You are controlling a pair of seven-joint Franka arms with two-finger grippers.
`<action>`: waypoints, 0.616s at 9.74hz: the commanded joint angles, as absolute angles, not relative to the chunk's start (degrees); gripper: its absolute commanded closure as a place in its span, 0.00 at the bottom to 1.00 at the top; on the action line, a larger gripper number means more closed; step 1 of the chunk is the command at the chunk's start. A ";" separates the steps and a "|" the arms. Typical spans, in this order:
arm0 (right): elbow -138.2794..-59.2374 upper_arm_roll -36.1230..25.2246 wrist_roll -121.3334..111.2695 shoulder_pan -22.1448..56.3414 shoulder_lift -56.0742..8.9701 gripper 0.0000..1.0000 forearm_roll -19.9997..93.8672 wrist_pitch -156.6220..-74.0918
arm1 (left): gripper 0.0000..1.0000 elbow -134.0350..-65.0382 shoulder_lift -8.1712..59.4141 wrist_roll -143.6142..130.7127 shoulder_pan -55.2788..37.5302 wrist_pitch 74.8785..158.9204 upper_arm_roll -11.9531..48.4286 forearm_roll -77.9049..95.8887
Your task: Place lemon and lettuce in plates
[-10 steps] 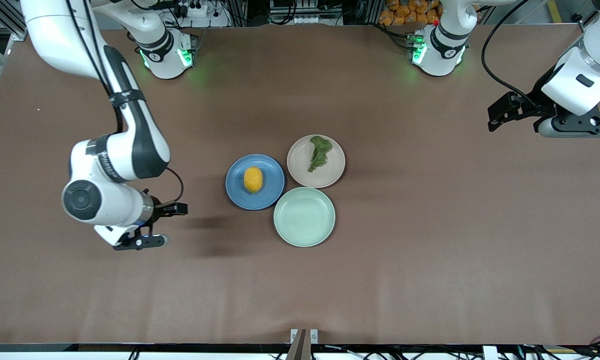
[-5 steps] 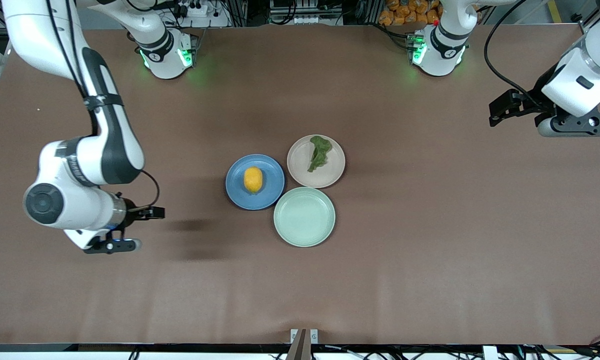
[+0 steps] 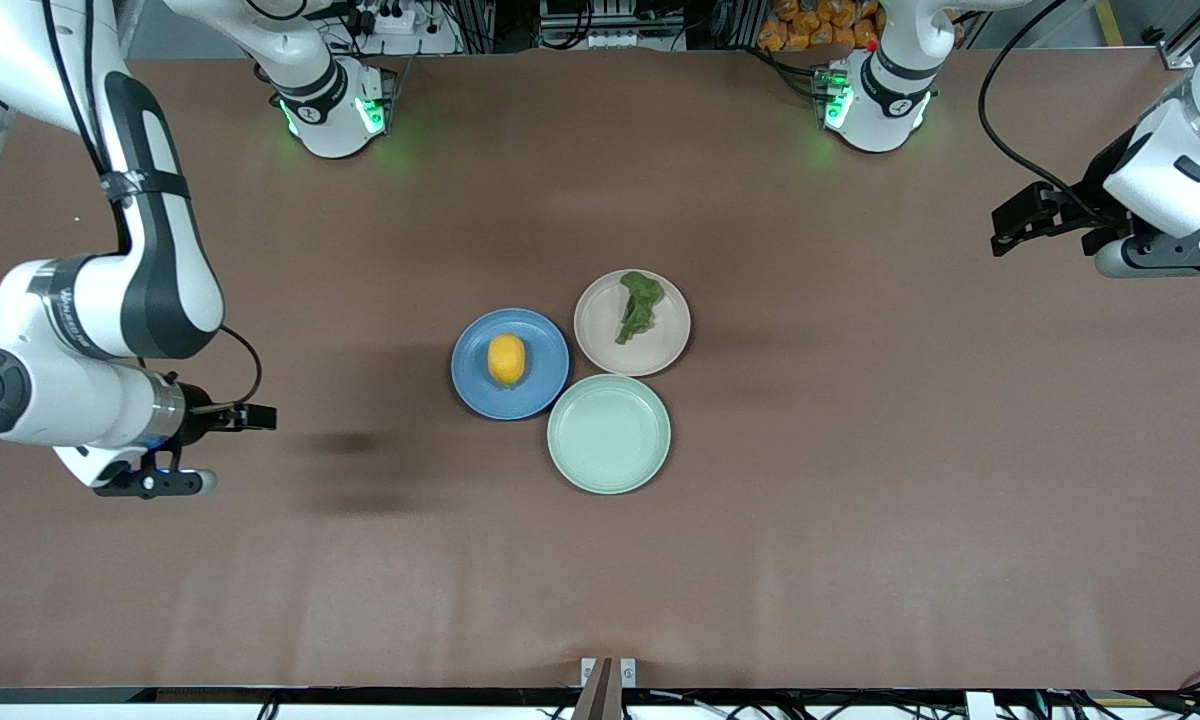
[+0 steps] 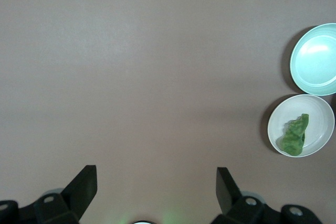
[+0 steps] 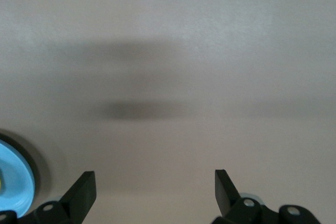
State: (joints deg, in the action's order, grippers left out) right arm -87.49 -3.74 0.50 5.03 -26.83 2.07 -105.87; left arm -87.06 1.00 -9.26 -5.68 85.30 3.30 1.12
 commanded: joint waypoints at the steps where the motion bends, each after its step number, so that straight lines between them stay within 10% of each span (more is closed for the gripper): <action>1: -95.69 -3.16 0.09 3.96 -19.97 0.00 0.44 -108.97 | 0.00 -85.34 2.11 -7.65 -5.71 84.72 3.43 -0.44; 6: -104.58 -3.08 0.09 2.55 -8.81 0.00 0.53 -109.51 | 0.00 -85.43 2.20 -7.29 -6.24 85.08 3.78 -0.44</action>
State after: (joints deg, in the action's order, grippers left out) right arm -99.91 -3.93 0.49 3.66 -13.56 1.21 -108.46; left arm -86.92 1.58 -8.90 -6.08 85.40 3.62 0.99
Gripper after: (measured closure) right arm 0.000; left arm 0.000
